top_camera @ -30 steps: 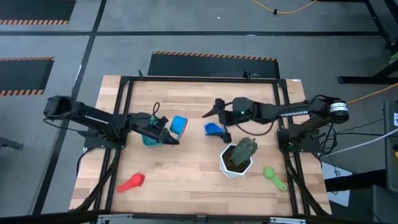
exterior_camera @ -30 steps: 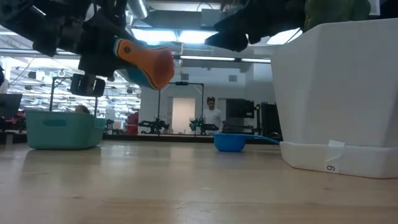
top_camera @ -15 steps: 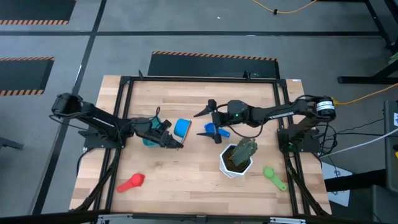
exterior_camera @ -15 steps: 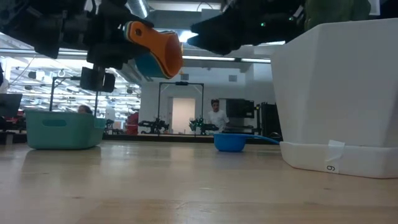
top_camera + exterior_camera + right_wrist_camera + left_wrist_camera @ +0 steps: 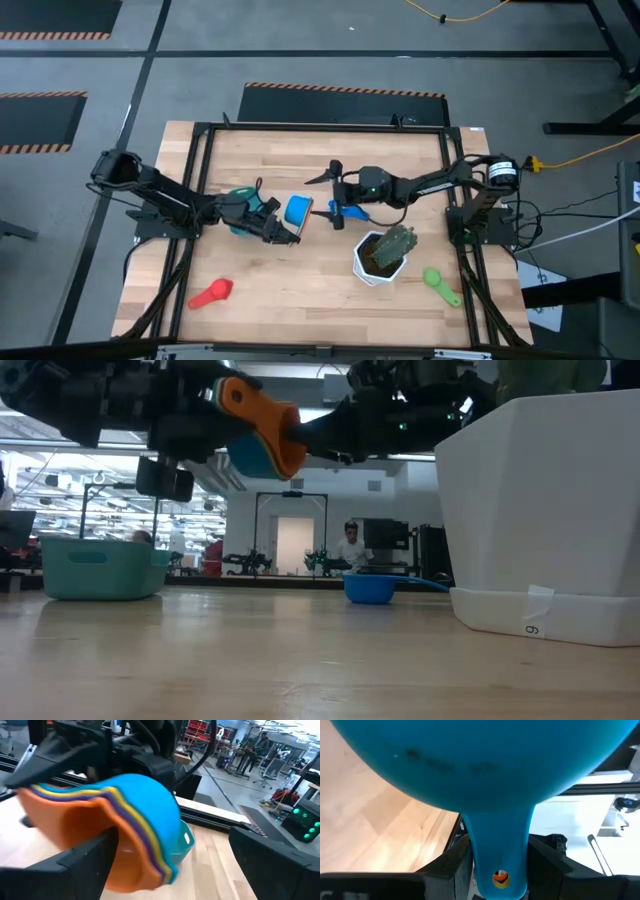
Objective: Nest measuring cups in basket
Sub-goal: Stack the blue measuring cup on top of the orange measuring cup
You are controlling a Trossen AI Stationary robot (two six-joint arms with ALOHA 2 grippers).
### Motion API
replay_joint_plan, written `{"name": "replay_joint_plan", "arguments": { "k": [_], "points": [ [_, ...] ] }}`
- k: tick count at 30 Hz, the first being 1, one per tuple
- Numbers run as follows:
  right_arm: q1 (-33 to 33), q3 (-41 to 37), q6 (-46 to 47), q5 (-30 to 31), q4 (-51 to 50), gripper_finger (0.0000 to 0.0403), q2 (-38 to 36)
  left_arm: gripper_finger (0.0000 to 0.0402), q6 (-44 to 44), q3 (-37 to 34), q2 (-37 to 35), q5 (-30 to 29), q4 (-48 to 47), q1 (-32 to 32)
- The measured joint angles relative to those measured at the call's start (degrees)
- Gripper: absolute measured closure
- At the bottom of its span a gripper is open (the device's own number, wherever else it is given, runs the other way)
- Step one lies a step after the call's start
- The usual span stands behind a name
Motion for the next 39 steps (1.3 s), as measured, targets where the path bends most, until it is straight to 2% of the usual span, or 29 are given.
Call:
{"name": "replay_joint_plan", "arguments": {
  "k": [9, 12, 17, 26, 29, 33, 39],
  "points": [
    [0.5, 0.8, 0.0, -1.0, 0.4, 0.0020, 0.4, 0.0255, 0.0, 3.9, 2.3, 1.0, -0.1, 0.0],
    [0.5, 0.8, 0.0, -1.1, 0.6, 0.0031, 0.4, 0.0255, 0.0, 4.1, 2.3, 1.1, -0.4, 0.0],
    [0.5, 0.8, 0.1, -1.1, 0.5, 0.0090, 0.4, 0.0255, -0.2, 4.1, 2.3, 1.2, -0.5, 0.0],
    [0.5, 0.8, 0.2, -5.1, 0.5, 0.0254, 0.4, 0.0255, -0.2, 4.1, 2.3, 1.4, -0.6, 0.0],
    [0.4, 0.9, 0.2, -4.3, 0.5, 0.0296, 0.4, 0.0255, -0.2, 4.2, 2.3, 1.0, -0.4, 0.1],
    [0.4, 1.0, 0.1, -2.8, 0.6, 0.0329, 0.4, 0.0255, -0.2, 4.3, 2.3, 0.5, -0.3, 0.1],
    [0.4, 1.0, 0.2, -2.7, 0.4, 0.0330, 0.4, 0.0256, 0.1, 4.3, 2.3, 0.3, -0.4, 0.1]
  ]
}}
